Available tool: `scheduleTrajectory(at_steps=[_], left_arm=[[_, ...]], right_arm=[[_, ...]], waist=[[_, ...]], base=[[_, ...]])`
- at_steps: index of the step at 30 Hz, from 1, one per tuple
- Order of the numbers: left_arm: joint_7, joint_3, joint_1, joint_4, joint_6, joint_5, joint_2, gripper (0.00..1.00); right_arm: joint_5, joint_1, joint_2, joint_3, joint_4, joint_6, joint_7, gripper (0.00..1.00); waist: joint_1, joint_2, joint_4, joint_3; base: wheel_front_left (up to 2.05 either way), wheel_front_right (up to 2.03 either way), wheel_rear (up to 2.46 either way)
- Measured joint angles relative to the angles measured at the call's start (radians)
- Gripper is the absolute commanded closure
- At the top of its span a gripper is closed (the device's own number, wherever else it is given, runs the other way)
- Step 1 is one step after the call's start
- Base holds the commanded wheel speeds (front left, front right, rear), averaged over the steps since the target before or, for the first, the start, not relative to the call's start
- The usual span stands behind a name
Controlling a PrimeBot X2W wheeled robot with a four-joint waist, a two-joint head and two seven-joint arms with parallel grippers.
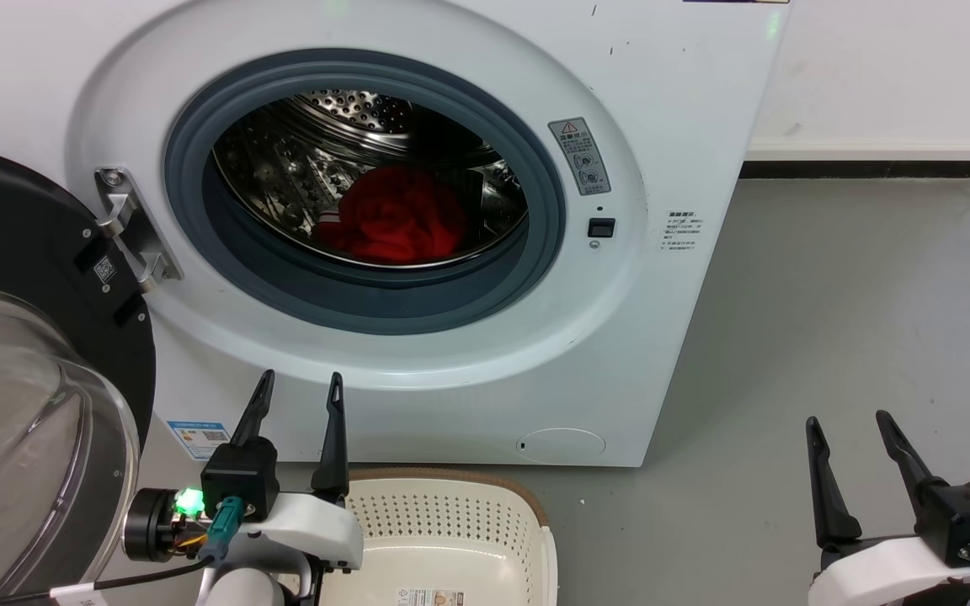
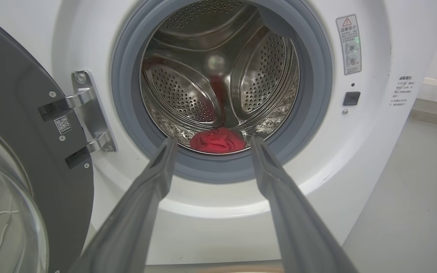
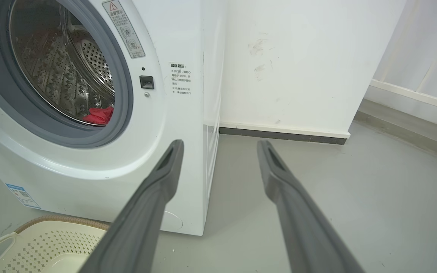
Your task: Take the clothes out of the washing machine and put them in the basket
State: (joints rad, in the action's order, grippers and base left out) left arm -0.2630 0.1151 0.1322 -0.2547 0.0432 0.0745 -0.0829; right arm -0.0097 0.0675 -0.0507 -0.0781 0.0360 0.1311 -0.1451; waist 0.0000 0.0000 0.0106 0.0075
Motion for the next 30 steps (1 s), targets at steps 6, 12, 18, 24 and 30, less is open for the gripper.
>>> scheduleTrajectory(at_steps=[6, 12, 18, 24, 30], left_arm=[[0.0, -0.007, 0.0, -0.008, -0.008, 0.0, 0.004, 0.0], [0.0, -0.02, 0.004, -0.02, -0.008, 0.0, 0.008, 0.0], [0.0, -0.033, 0.082, -0.061, -0.024, 0.011, 0.012, 0.0], [0.0, -0.058, 0.223, -0.171, -0.04, 0.027, -0.004, 0.0], [0.005, -0.083, 0.399, -0.339, -0.052, 0.042, -0.05, 0.0]], right_arm=[[0.0, 0.0, 0.0, 0.001, -0.002, 0.0, 0.0, 0.0], [-0.001, 0.0, 0.0, 0.007, -0.017, 0.0, 0.005, 0.0], [-0.011, -0.029, 0.0, 0.028, -0.039, 0.0, 0.011, 0.0], [-0.01, -0.074, 0.0, 0.044, -0.059, 0.0, 0.011, 0.0], [0.007, -0.122, 0.0, 0.066, -0.058, 0.0, -0.006, 0.0]], waist=[[0.0, 0.0, 0.001, -0.001], [0.0, 0.0, -0.004, 0.007], [0.0, 0.0, -0.025, 0.045], [0.0, 0.0, -0.062, 0.116], [0.0001, 0.0, -0.114, 0.212]], base=[[0.0, 0.0, 0.0], [0.0, 0.0, 0.0], [0.0, 0.0, 0.0], [0.0, 0.0, 0.0], [0.0, 0.0, 0.0]])
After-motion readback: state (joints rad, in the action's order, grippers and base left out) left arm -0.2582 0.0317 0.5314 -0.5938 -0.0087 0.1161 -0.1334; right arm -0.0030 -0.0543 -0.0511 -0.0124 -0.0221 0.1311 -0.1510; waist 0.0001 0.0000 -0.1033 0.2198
